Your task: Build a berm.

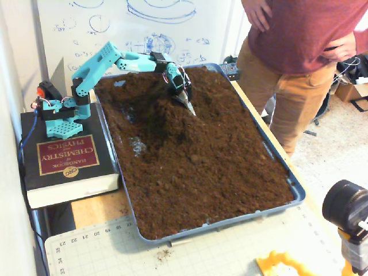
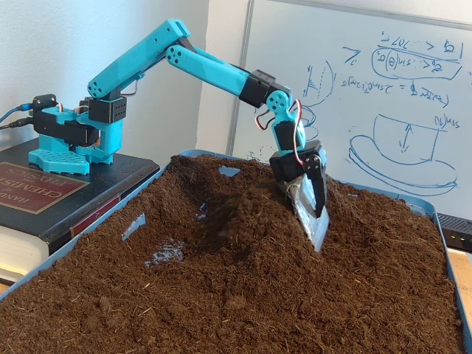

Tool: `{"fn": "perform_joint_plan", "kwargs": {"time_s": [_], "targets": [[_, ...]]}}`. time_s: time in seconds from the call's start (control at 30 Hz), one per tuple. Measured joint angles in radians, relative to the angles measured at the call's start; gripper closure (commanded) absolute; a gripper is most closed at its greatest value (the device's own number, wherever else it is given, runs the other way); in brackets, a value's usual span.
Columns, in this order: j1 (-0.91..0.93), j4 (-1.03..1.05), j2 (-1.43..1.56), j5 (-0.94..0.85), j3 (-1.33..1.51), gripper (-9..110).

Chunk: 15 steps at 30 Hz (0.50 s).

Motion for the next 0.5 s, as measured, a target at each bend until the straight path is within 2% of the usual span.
{"fn": "perform_joint_plan", "kwargs": {"time_s": [0.3, 0.5], "targets": [[-0.023, 0.003, -0.009, 0.209, -0.285, 101], [-0.127, 0.003, -0.229, 0.241, -0.557, 101]]}}
